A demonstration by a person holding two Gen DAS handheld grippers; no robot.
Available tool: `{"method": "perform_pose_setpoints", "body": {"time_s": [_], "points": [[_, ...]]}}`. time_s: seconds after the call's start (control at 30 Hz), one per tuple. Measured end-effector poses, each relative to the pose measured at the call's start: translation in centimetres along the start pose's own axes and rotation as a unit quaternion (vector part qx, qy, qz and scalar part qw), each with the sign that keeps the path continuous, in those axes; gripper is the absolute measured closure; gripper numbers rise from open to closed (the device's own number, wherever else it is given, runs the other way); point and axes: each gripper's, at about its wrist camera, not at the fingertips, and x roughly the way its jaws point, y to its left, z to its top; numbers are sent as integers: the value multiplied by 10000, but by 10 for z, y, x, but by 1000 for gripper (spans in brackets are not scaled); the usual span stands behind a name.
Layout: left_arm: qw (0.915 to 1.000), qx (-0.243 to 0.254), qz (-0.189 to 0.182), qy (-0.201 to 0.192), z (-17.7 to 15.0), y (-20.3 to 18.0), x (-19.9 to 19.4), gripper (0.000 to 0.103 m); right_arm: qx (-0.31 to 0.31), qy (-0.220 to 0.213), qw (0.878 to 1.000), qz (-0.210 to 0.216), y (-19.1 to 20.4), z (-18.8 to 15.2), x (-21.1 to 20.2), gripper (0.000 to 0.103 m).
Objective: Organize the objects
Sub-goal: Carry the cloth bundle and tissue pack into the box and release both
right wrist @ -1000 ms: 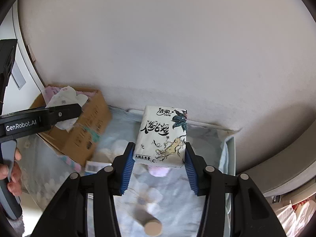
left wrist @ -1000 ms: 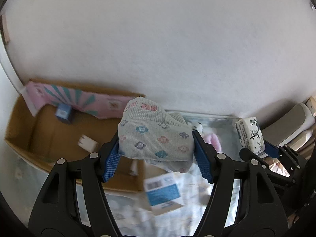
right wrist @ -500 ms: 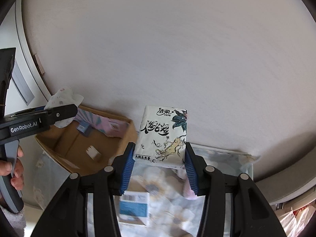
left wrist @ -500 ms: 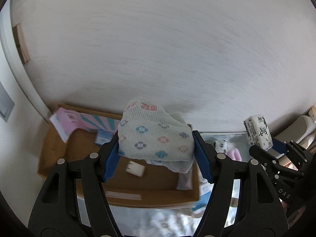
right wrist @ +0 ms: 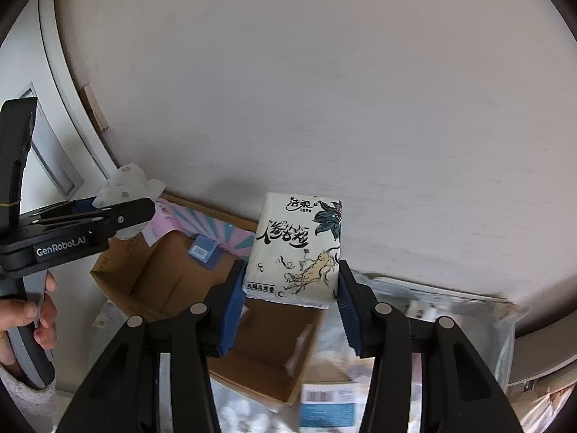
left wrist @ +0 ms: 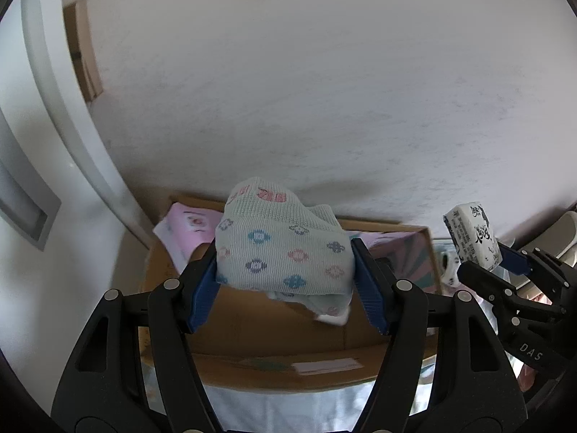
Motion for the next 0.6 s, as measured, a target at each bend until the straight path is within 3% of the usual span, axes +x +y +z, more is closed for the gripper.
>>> {"method": "perform_pose_setpoints", "body": {"time_s": [0.3, 0.6], "points": [[9993, 170, -8, 338, -9, 26, 34, 38, 33, 409, 9991, 144, 34, -8, 44, 59], [9970, 380, -7, 674, -24, 37, 63, 38, 151, 728, 9971, 134, 40, -27, 73, 59]]}}
